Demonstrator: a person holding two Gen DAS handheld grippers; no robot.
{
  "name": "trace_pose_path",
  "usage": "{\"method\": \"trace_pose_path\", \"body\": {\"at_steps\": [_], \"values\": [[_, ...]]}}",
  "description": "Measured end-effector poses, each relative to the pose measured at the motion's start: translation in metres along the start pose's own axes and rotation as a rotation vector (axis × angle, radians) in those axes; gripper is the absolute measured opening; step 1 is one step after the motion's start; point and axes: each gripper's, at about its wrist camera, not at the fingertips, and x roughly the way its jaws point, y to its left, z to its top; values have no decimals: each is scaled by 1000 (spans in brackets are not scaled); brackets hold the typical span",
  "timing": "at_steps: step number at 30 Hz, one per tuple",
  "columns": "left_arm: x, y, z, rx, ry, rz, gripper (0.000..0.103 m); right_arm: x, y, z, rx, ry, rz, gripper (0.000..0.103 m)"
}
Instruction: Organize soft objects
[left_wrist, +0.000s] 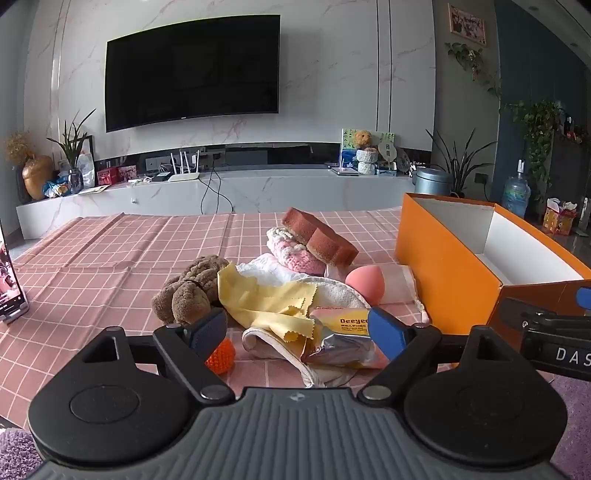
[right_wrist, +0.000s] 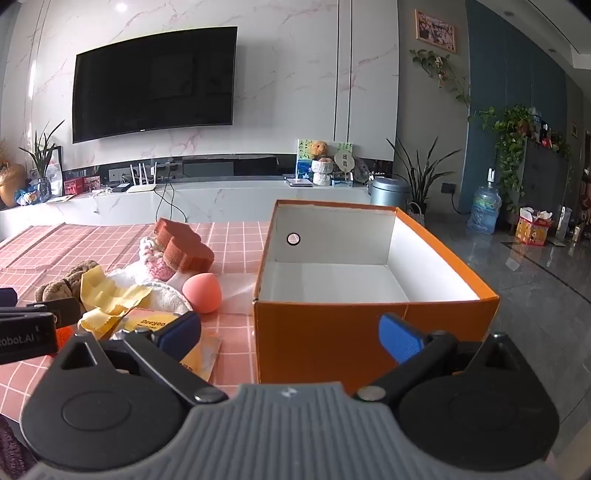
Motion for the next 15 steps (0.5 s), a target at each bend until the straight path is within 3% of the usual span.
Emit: {"method": "trace_pose_path", "body": {"at_steps": [15], "values": [[8, -1, -6, 5, 19, -1, 101, 6, 4, -2, 10, 39, 5, 101]]}}
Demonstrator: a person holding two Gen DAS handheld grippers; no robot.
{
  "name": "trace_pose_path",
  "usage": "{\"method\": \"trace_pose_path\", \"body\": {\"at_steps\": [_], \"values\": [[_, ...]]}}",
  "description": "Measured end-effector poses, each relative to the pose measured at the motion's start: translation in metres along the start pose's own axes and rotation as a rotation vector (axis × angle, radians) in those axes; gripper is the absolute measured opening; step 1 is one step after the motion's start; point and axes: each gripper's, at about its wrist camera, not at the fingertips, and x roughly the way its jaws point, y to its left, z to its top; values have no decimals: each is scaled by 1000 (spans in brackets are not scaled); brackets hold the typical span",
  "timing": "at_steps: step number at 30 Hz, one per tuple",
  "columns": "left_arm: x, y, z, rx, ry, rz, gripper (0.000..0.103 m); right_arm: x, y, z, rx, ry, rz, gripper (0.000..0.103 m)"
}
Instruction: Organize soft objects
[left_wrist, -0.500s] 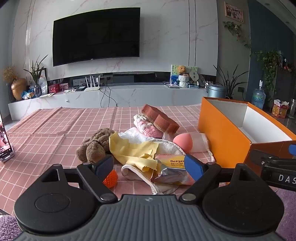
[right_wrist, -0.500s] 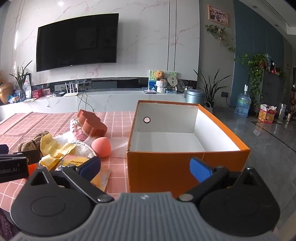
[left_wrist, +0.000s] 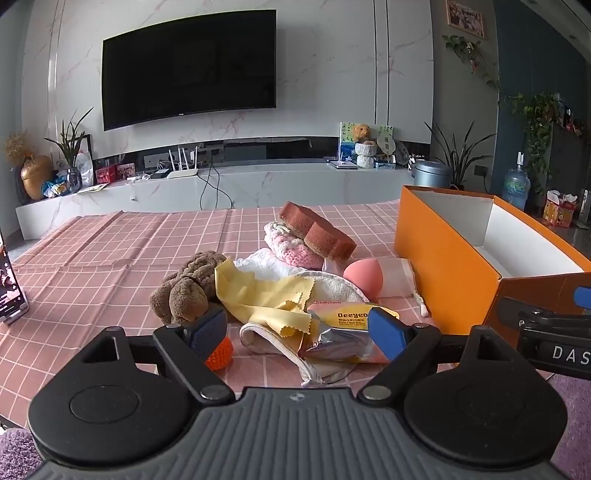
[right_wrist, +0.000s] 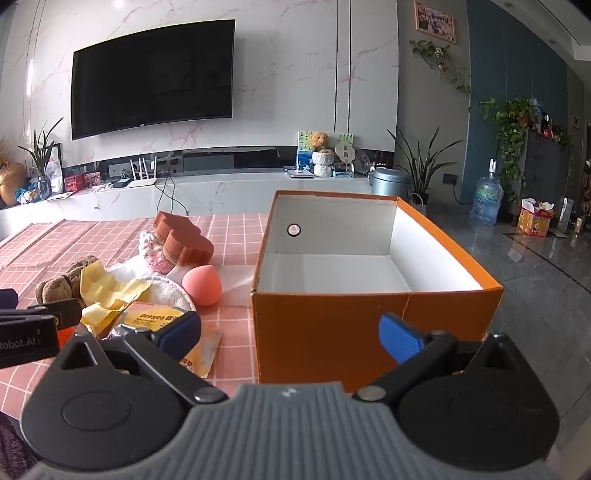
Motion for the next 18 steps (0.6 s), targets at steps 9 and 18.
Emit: {"method": "trace_pose_path", "body": {"at_steps": [9, 18], "values": [[-6, -4, 3, 14, 2, -3, 101, 1, -7, 0, 15, 9, 1, 101], [-8, -6, 4, 16, 7, -2, 101, 2, -7, 0, 20, 12, -2, 101]]}}
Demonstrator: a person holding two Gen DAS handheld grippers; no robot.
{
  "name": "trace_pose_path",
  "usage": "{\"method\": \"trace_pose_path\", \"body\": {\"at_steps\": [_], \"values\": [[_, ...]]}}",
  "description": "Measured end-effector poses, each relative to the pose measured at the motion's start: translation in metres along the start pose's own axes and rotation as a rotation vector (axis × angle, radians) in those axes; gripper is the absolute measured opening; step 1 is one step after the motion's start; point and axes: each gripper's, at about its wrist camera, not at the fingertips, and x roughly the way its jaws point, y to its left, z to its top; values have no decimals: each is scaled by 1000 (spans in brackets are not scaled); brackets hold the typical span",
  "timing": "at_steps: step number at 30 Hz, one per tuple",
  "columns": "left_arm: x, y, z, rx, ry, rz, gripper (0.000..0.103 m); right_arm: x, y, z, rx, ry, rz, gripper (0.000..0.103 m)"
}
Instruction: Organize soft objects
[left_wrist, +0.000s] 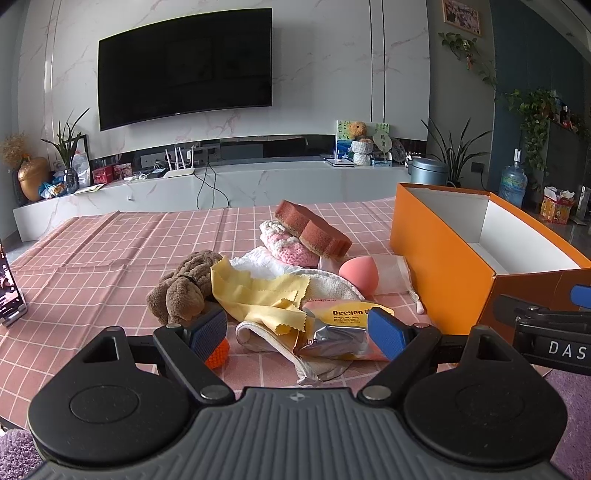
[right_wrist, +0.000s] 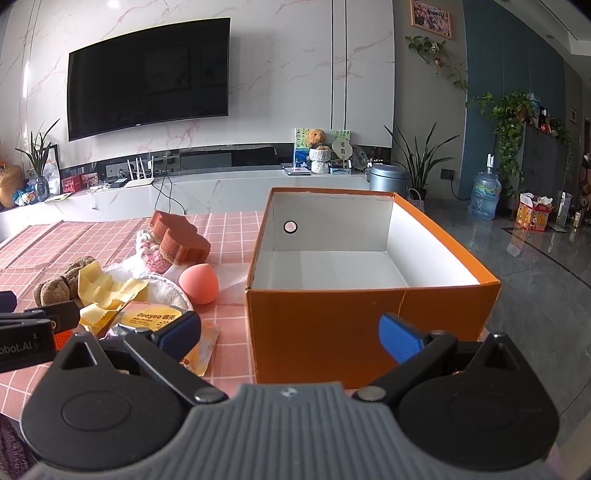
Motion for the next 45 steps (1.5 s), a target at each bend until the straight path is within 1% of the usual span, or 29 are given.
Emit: {"method": "trace_pose_path", "body": {"at_steps": [16, 45], "values": [[4, 0, -3, 2, 21, 1, 101, 0, -2, 0, 11, 13, -3, 101], [5, 0, -3, 2, 22, 2, 101, 1, -3, -1, 17, 26, -6, 101]]}}
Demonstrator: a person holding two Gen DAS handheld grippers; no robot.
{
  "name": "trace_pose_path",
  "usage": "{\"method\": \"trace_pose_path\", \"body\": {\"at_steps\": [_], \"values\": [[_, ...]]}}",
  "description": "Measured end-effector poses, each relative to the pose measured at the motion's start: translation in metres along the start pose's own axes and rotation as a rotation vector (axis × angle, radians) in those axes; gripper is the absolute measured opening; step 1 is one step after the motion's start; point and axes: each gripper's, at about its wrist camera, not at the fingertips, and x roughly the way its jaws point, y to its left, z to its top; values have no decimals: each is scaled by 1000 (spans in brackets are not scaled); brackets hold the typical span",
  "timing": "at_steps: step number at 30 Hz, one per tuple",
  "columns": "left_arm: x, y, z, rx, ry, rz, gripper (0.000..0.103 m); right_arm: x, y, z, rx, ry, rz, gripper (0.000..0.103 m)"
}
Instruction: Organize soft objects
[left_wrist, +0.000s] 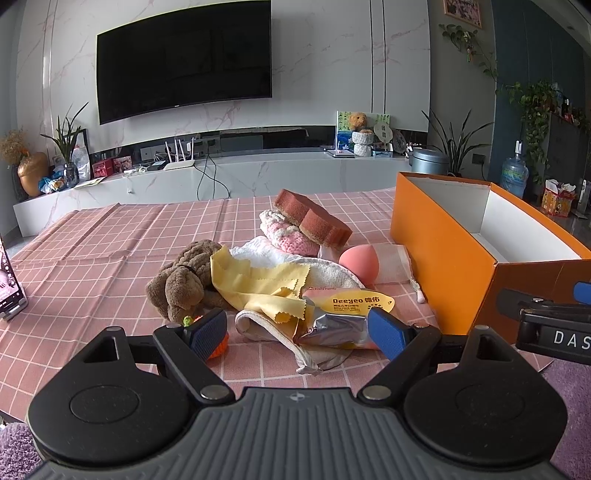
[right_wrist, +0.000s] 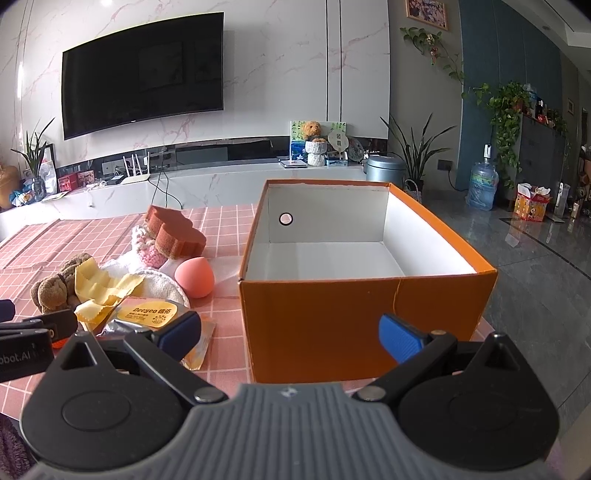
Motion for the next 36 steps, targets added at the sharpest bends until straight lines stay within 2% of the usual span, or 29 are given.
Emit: {"method": "trace_pose_path", "body": {"at_steps": [19, 21, 23, 24, 30, 31, 33, 35, 36], "values": [[-1, 0, -2, 2, 0, -1, 101, 0, 0, 0, 3, 3, -3, 101], [-2, -1, -3, 4, -3, -4, 98, 0, 1, 0, -1, 2, -4, 101], [-3, -1, -3, 4, -3, -11, 87, 0, 2, 0, -6, 0, -4, 101], [-3, -2, -3, 4, 1, -17, 85, 0, 3, -1, -13, -1, -4, 101], [-2, 2, -2, 2, 33, -58, 80, -4, 10, -1, -54, -25, 60, 100], [-2, 3, -2, 1, 38, -72, 77, -4, 11, -1, -56, -28, 69, 99], [-1, 5, -1, 5, 46, -84, 71, -4, 14, 0, -62, -33, 100, 85], [0, 7, 0, 6, 58, -91, 62, -3, 18, 0, -79, -26, 132, 74], [1, 9, 1, 0, 63, -98, 61, -3, 21, 0, -90, -21, 152, 74]]}}
